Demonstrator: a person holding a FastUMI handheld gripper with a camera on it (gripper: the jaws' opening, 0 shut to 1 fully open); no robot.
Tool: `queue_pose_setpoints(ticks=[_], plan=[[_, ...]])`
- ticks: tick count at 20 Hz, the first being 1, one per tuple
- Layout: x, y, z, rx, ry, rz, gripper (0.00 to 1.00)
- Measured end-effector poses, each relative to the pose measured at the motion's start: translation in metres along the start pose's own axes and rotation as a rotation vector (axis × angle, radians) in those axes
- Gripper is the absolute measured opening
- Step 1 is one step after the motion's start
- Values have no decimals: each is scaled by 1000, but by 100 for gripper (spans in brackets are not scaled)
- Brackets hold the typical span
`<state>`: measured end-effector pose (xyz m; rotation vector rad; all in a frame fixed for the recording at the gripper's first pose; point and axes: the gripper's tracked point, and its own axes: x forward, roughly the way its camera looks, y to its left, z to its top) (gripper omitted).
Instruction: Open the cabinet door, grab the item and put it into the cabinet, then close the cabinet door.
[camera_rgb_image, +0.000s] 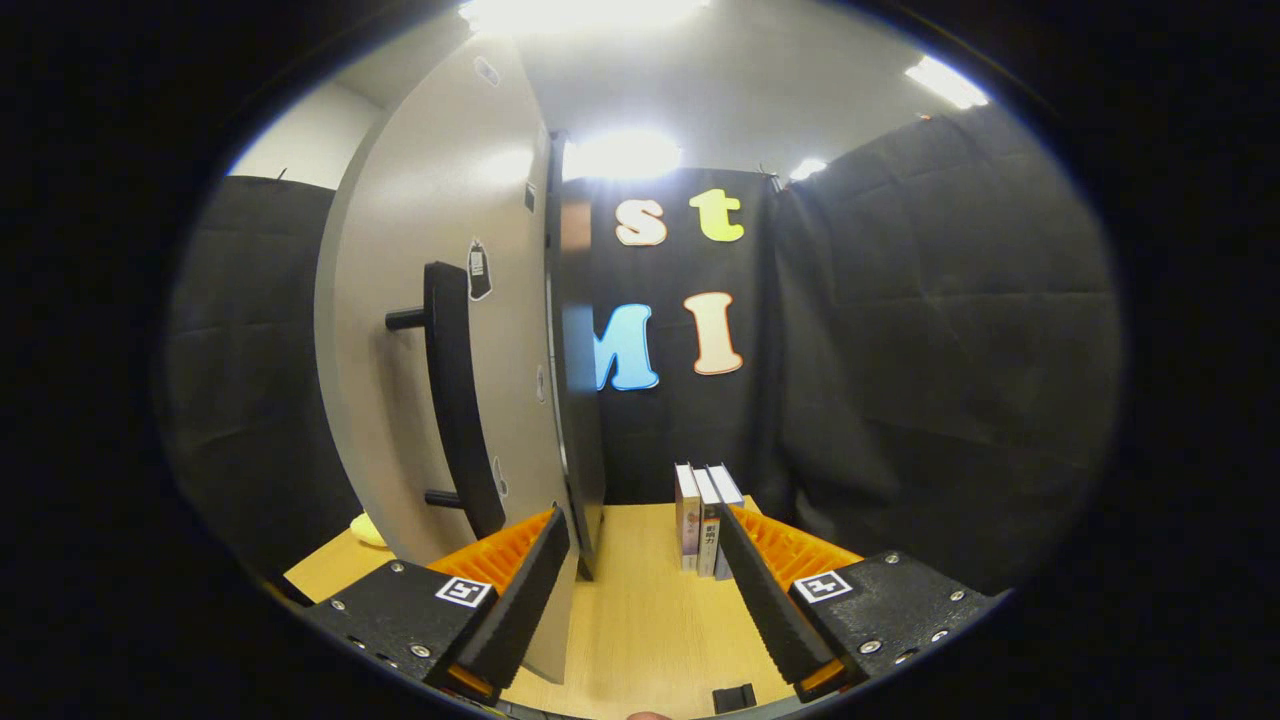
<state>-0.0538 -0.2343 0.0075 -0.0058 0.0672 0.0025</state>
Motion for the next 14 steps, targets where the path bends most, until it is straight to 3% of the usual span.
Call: queue_pose_setpoints(ticks=[4,9,14], plan=[[0,6,1,10,-7,18,92],[-4,8,-1,64,11,-29,92],[-13,51,-7,95,21,-77,92]])
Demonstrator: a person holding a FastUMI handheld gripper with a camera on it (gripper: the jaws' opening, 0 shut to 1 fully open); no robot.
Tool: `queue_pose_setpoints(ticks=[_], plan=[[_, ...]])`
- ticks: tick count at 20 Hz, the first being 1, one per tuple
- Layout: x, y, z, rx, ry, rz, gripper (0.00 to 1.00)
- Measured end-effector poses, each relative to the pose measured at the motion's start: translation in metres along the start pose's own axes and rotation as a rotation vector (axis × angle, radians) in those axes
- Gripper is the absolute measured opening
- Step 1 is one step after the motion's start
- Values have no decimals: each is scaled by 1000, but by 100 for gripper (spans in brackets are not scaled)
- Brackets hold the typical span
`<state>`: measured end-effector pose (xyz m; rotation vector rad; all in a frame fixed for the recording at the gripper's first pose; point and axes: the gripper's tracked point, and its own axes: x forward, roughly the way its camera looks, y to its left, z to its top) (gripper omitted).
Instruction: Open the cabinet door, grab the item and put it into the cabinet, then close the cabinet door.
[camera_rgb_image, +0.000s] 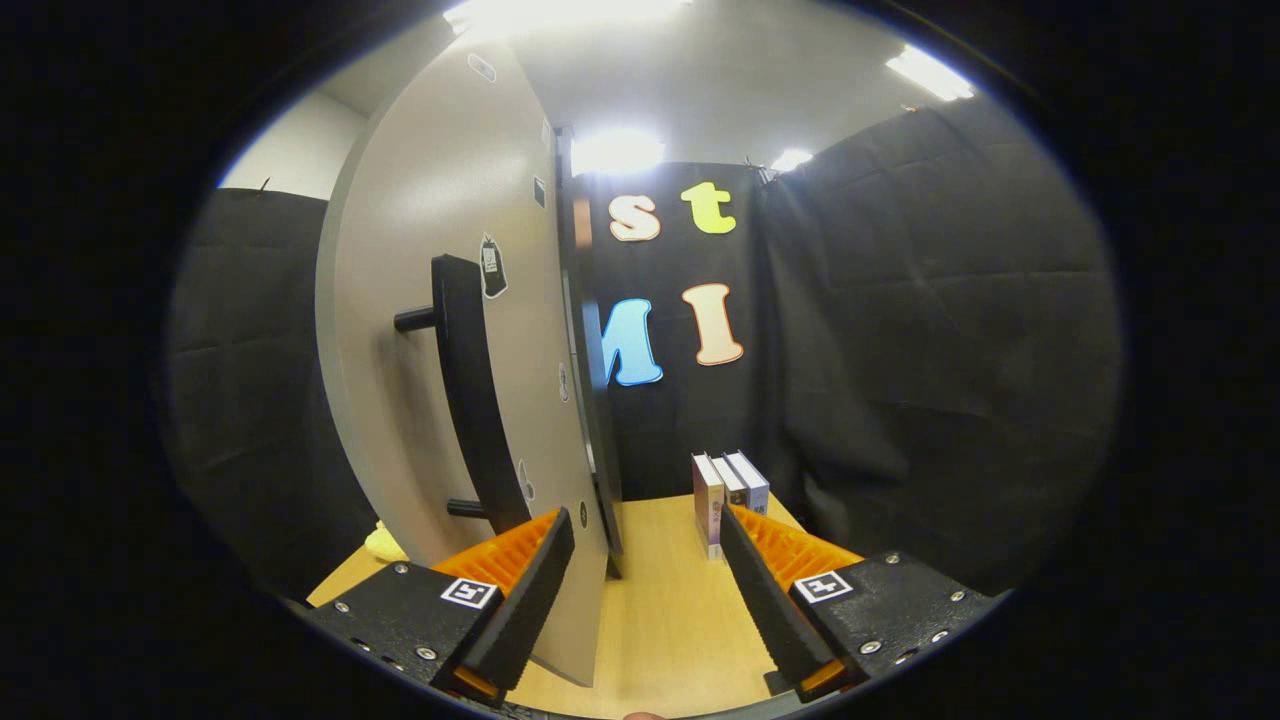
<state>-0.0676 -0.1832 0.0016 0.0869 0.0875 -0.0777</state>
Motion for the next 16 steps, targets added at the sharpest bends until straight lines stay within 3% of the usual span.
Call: queue_pose_setpoints(ticks=[10,16], plan=[[-7,110,-15,41,-23,-80,92],[1,176,-21,14,-21,-44,92]])
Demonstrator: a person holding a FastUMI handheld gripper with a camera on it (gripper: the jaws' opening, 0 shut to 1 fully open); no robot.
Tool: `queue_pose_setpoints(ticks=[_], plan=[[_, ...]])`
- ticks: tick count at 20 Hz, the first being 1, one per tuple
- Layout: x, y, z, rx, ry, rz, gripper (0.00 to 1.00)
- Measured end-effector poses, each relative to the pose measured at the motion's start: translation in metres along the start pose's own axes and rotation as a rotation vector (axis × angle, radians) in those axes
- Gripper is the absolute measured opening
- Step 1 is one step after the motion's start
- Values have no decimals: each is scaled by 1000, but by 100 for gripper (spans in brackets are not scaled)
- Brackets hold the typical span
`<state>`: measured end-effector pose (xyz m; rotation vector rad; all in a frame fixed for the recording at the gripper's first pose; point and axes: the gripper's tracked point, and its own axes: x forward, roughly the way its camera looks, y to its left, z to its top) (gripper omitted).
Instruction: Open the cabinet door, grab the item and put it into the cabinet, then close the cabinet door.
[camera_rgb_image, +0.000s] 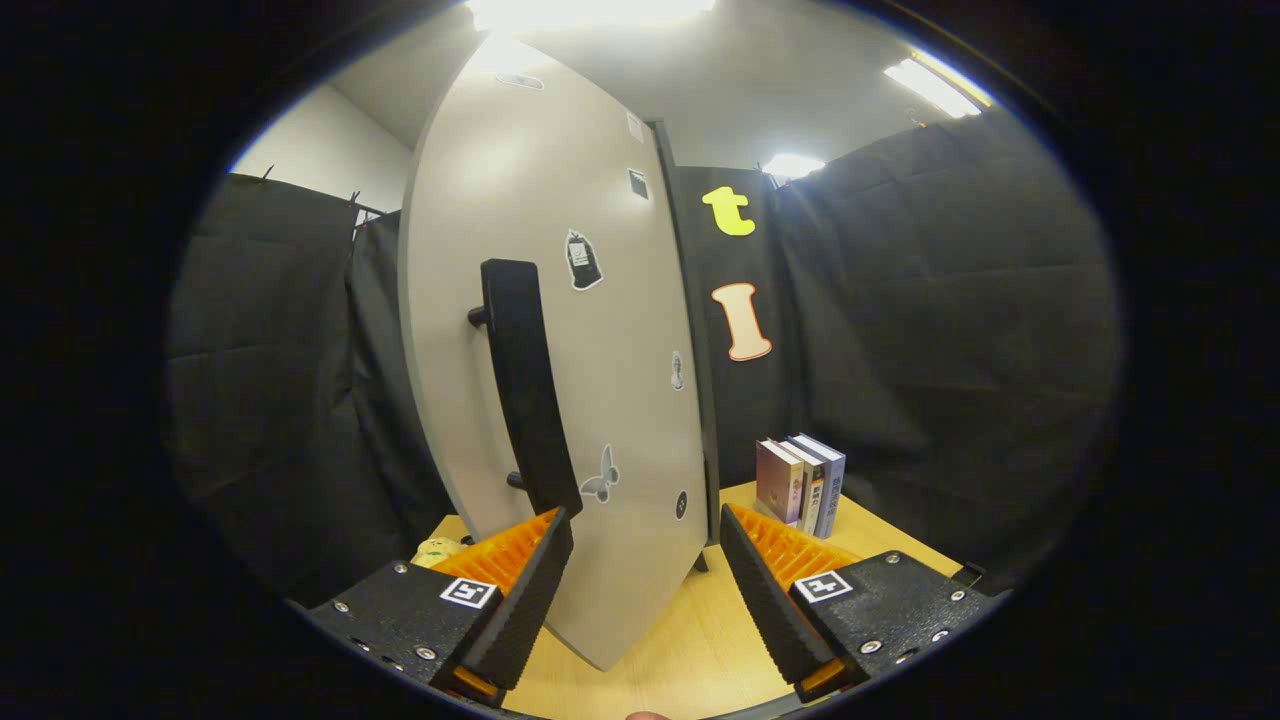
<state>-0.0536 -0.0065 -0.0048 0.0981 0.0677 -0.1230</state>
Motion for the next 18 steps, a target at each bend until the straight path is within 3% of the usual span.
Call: queue_pose_setpoints(ticks=[2,6,14,18], plan=[[2,9,-10,-2,23,-28,93],[3,39,-16,53,24,8,93],[-1,49,-4,-35,-4,60,93],[3,58,-2,-19,-9,81,93]])
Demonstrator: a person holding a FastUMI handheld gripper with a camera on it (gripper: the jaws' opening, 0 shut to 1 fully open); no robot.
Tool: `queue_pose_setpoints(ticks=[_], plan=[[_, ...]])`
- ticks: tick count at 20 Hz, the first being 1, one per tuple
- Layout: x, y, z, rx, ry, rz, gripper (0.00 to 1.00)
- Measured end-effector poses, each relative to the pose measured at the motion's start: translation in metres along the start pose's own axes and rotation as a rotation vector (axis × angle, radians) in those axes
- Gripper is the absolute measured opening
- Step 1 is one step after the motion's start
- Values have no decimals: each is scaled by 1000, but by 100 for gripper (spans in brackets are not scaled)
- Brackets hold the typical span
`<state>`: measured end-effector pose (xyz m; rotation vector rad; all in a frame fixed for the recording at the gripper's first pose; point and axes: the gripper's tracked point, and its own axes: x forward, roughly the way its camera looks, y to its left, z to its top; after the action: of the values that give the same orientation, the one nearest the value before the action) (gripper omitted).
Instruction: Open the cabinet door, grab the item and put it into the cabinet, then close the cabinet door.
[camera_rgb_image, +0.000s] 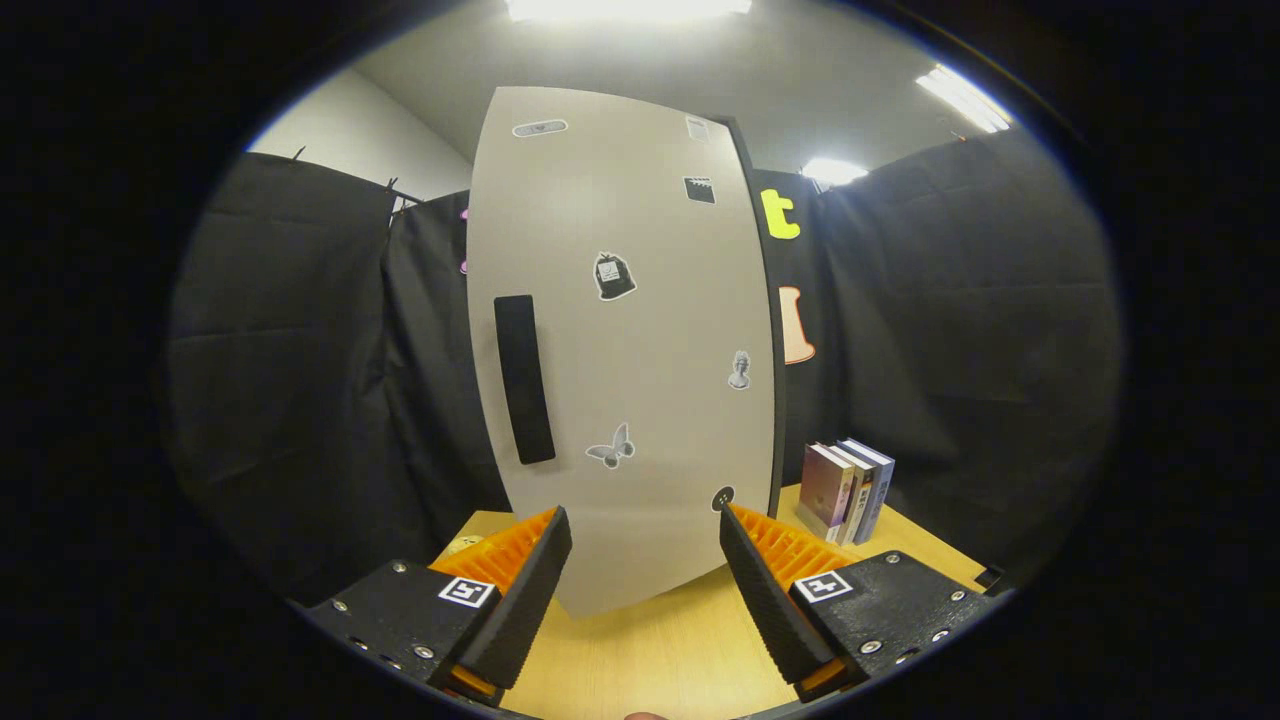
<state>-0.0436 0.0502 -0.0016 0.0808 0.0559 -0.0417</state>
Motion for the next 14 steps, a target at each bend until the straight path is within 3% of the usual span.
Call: queue_pose_setpoints(ticks=[14], plan=[[4,19,10,-35,-17,25,93]])
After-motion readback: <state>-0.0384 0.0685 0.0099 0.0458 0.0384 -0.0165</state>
